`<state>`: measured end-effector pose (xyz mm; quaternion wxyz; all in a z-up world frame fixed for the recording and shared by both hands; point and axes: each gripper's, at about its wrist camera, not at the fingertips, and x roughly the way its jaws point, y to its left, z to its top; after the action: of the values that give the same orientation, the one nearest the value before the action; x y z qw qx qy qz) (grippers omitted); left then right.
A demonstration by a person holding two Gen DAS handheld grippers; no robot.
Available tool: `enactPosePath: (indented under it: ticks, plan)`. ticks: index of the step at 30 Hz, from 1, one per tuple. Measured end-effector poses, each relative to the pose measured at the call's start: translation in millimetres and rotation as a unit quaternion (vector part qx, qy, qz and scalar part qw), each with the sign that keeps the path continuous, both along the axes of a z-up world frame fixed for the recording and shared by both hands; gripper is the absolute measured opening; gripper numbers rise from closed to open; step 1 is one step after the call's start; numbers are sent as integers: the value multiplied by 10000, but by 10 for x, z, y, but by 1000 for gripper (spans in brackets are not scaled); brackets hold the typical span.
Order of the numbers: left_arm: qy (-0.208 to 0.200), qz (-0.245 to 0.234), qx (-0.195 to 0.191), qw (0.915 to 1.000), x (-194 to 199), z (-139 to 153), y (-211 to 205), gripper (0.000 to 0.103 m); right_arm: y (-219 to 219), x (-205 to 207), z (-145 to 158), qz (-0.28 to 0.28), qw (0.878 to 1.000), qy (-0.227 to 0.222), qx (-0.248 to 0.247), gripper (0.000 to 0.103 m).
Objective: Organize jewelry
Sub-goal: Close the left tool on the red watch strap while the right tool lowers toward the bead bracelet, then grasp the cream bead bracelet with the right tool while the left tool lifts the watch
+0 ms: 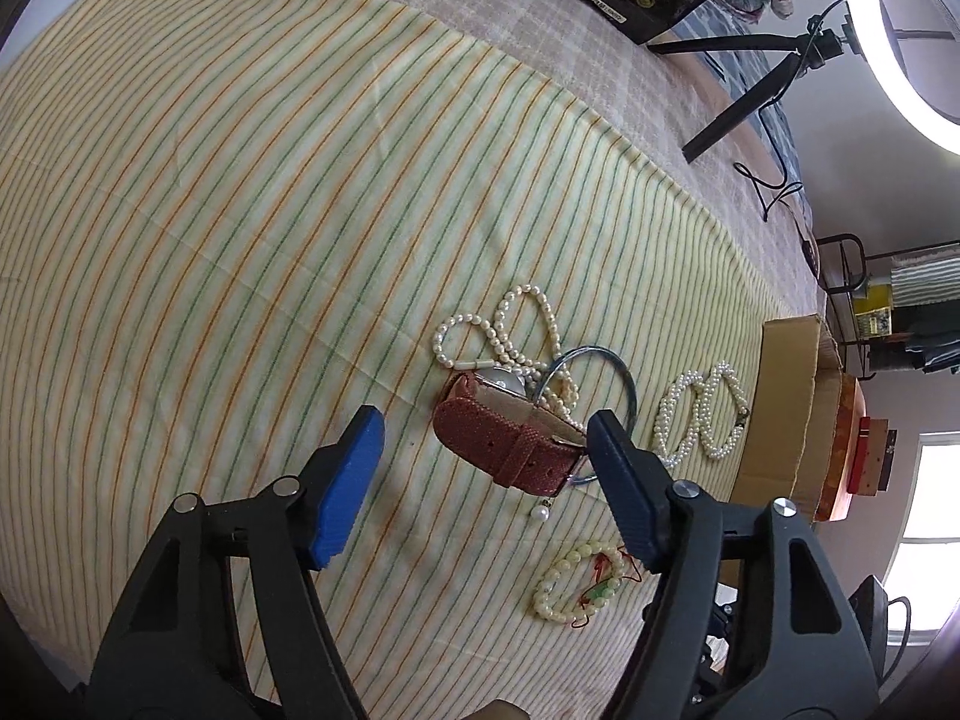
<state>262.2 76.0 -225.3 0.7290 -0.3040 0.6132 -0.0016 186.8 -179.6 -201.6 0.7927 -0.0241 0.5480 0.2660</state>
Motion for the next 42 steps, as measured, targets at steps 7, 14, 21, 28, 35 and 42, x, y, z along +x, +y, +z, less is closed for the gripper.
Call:
enactPosePath:
  ticks: [7,14,21,28,35,42]
  plan:
    - [90,198,-453,9987,29,-27,48,71,96,32,-103,59,9998,172,4,14]
    - [263,207,-412,9986,61,-178,30,52,83,54,-95,37,9999,125,-36,14]
    - [240,3,-210,9995,-7,-183,103,19,108,61,-98,92,9999,104,-66,14]
    - [20,-186,116,9998,-45,-125,143,19,154,63,-167,219,9995,167,-153,14]
    - [-52,-268,210,9994,-48,-122,105,19,144,114,-221,155,9994,216,-211,14]
    - [-70,-303,248,9992,-53,-121,69,19,222,101,-249,295,9990,233,-242,14]
